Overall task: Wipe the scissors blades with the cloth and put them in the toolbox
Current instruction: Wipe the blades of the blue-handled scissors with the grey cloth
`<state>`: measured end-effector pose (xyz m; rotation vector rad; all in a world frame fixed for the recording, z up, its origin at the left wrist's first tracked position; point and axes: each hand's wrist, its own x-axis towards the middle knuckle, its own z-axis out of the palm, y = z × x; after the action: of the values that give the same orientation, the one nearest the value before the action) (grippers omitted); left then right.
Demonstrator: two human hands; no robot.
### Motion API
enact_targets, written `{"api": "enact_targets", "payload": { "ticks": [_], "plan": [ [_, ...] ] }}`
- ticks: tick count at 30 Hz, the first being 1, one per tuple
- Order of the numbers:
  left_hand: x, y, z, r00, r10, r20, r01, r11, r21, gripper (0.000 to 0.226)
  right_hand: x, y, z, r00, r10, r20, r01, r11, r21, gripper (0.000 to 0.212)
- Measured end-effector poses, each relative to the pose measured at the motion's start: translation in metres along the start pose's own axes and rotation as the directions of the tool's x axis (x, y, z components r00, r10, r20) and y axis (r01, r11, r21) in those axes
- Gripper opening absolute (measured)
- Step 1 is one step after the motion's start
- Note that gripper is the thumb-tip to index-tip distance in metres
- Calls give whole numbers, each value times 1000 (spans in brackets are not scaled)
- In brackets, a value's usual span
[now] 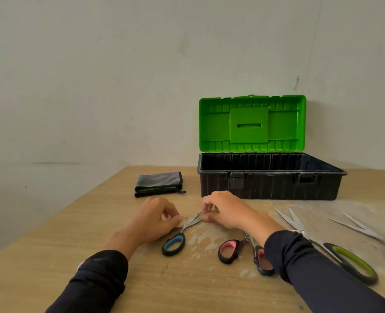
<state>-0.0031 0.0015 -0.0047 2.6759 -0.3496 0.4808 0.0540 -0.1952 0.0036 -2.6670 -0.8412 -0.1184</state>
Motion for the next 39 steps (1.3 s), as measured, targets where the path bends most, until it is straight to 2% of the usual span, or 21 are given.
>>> {"api": "enact_targets", "payload": {
  "ticks": [3, 5, 7, 8, 10, 12, 13, 17, 21, 25, 35, 39],
  "plan": [
    [1, 4, 2, 1000, -23, 2, 24, 997, -73, 14, 3, 5, -4, 1000, -5, 3, 4, 980, 197, 7],
    [2, 6, 1, 997, -72, 7, 73, 981, -180, 13, 5, 5, -8, 1000, 0, 2, -1, 948, 318, 8],
    [4, 6, 0, 992, -121, 27, 124, 953, -275, 12, 7, 3, -10, 1000, 30, 6, -29, 872, 489, 8],
    [5, 6, 0, 988, -149, 37, 153, 938, -312, 12, 8, 1, -9, 998, 60, 9, -53, 791, 609, 9],
    [5, 6, -1, 977, -208, 47, 210, 892, -401, 13, 8, -5, -7, 988, 146, 42, -114, 535, 837, 18],
    [6, 7, -1, 962, -270, 34, 247, 817, -522, 15, 7, -11, -6, 973, 201, 114, -174, 308, 936, 26],
    [6, 8, 0, 953, -301, 18, 254, 771, -584, 14, 6, -15, -4, 968, 203, 151, -203, 269, 942, 27],
    [8, 9, 2, 914, -402, -42, 237, 617, -750, 7, 2, -28, 1, 967, 142, 210, -244, 300, 922, 12],
    [9, 11, 3, 901, -434, -18, 240, 531, -812, 7, 1, -35, 4, 970, 143, 199, -235, 317, 919, 20],
    [10, 12, 4, 901, -434, -15, 235, 515, -824, 10, 2, -36, 4, 963, 172, 209, -257, 336, 906, 21],
    [9, 14, 1, 895, -440, -74, 140, 434, -890, 16, 0, -35, -7, 965, 256, 59, -181, 483, 857, 8],
    [8, 18, 1, 901, -421, -107, 95, 431, -897, 16, -2, -32, -11, 971, 238, 22, -152, 543, 826, 27]
  ]
}}
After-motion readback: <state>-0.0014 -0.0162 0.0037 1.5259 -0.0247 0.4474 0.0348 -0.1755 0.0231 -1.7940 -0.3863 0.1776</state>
